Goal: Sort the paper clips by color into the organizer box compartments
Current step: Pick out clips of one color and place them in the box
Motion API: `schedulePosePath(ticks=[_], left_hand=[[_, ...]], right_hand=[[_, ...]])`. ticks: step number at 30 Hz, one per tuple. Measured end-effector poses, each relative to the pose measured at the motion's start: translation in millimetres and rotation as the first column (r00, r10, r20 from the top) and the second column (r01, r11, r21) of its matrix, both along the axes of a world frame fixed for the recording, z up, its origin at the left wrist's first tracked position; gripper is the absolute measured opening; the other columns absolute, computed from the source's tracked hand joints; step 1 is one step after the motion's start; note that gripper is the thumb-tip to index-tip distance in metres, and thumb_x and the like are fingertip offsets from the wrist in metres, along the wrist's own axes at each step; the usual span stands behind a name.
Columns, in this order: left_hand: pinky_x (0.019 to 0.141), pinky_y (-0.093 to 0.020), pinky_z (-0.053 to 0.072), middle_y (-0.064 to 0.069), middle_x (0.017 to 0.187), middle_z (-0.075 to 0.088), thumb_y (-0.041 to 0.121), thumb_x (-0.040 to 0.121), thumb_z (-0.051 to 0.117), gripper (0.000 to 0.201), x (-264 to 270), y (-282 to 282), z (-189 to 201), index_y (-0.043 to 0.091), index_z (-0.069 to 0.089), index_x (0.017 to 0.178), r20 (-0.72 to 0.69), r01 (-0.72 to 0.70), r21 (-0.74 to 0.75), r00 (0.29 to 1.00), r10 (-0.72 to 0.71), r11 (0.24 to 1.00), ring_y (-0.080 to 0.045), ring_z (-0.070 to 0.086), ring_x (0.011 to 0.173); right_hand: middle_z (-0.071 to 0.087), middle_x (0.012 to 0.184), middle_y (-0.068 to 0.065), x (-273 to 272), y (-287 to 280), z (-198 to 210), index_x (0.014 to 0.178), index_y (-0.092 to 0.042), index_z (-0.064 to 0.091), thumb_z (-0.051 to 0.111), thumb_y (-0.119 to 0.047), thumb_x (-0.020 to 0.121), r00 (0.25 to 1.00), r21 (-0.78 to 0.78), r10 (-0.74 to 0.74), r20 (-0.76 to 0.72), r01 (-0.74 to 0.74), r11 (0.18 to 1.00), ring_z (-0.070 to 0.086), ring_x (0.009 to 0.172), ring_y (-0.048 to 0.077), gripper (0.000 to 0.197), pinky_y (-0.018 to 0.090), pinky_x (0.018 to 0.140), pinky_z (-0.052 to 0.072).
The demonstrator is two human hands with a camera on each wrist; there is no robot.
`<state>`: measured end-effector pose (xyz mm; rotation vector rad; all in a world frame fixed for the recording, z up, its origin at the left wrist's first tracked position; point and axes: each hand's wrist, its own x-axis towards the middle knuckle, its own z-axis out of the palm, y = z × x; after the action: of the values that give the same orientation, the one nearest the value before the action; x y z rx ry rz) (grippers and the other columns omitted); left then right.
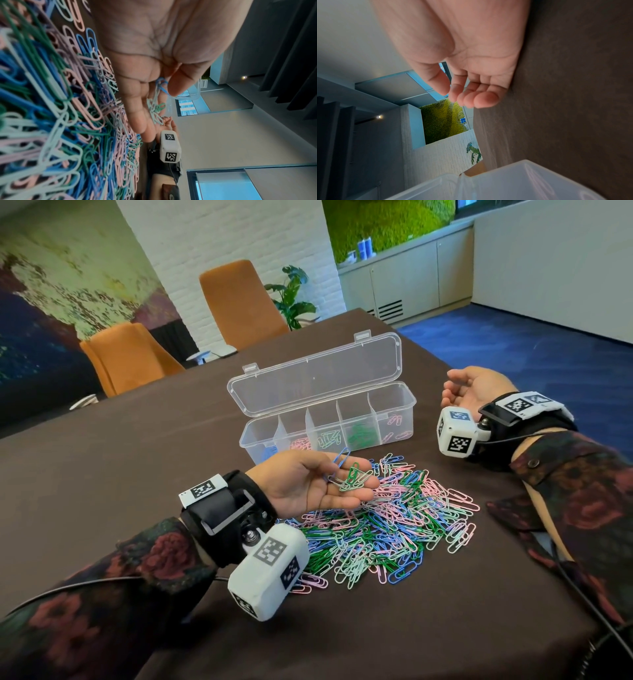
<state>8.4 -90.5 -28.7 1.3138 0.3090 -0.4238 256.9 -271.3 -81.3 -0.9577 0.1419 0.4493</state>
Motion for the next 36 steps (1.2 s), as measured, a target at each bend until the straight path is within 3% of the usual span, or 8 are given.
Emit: schedulePosePath(ticks=[5, 11, 14, 18, 27, 36], left_hand=[[0.066, -0.029, 0.059, -0.016, 0.098, 0.068, -0.004, 0.077, 0.048, 0.035, 0.6, -0.8, -3.7, 0.003, 0.058, 0.11, 0.048, -0.001, 0.005, 0.999, 0.001, 1.0, -0.024, 0.069, 0.077], [0.05, -0.017, 0.052, -0.009, 0.079, 0.067, -0.003, 0.089, 0.045, 0.018, 0.8, -2.7, -5.7, 0.005, 0.06, 0.095, 0.096, -0.047, 0.14, 0.995, 0.034, 0.989, -0.013, 0.062, 0.058], [0.055, -0.019, 0.055, -0.01, 0.084, 0.068, 0.006, 0.088, 0.049, 0.016, 0.9, -3.2, -4.4, 0.004, 0.062, 0.097, 0.108, -0.021, 0.18, 0.994, 0.002, 0.983, -0.015, 0.065, 0.065], [0.067, -0.024, 0.058, -0.014, 0.095, 0.069, 0.013, 0.098, 0.039, 0.028, 2.1, -1.9, -1.2, 0.003, 0.064, 0.101, 0.123, -0.031, 0.228, 0.992, 0.002, 0.973, -0.021, 0.068, 0.079], [0.066, -0.023, 0.057, -0.017, 0.093, 0.071, -0.016, 0.092, 0.028, 0.037, 3.1, -0.3, 3.7, -0.005, 0.063, 0.098, 0.136, -0.122, 0.183, 0.986, 0.098, 0.976, -0.019, 0.071, 0.073], [0.069, -0.024, 0.058, -0.013, 0.091, 0.071, -0.022, 0.087, 0.039, 0.036, 3.2, 0.8, -0.3, 0.003, 0.063, 0.099, 0.266, -0.153, 0.279, 0.961, 0.076, 0.948, -0.019, 0.071, 0.075]], right_hand=[[0.051, 0.077, 0.003, 0.2, -0.2, -0.4, 0.087, -0.01, 0.058, 0.048, -0.014, 0.091, 1.0, 0.003, -0.001, 0.0, 0.002, 1.0, 0.048, 0.06, 0.013, 0.011, 0.021, 0.049, 0.045], [0.051, 0.077, 0.003, 3.2, -0.6, -0.2, 0.087, -0.012, 0.059, 0.049, -0.014, 0.091, 1.0, -0.019, 0.01, 0.0, -0.01, 1.0, 0.048, 0.061, 0.014, 0.011, 0.023, 0.05, 0.044], [0.051, 0.077, 0.003, 2.6, 0.1, 0.0, 0.087, -0.011, 0.059, 0.049, -0.014, 0.091, 1.0, -0.013, 0.004, -0.004, -0.004, 1.0, 0.048, 0.061, 0.014, 0.011, 0.024, 0.052, 0.044], [0.051, 0.077, 0.003, 2.1, -0.1, 0.9, 0.086, -0.011, 0.058, 0.049, -0.014, 0.091, 1.0, -0.01, 0.008, -0.011, -0.008, 1.0, 0.048, 0.061, 0.014, 0.011, 0.024, 0.052, 0.043], [0.05, 0.076, 0.003, 0.1, 0.6, 2.8, 0.084, -0.01, 0.057, 0.049, -0.013, 0.091, 1.0, -0.011, 0.01, -0.02, -0.01, 1.0, 0.046, 0.061, 0.014, 0.011, 0.024, 0.052, 0.043], [0.05, 0.075, 0.003, 2.2, 0.4, 0.7, 0.087, -0.011, 0.057, 0.049, -0.013, 0.092, 1.0, -0.007, 0.012, -0.015, -0.012, 1.0, 0.047, 0.06, 0.013, 0.01, 0.02, 0.047, 0.044]])
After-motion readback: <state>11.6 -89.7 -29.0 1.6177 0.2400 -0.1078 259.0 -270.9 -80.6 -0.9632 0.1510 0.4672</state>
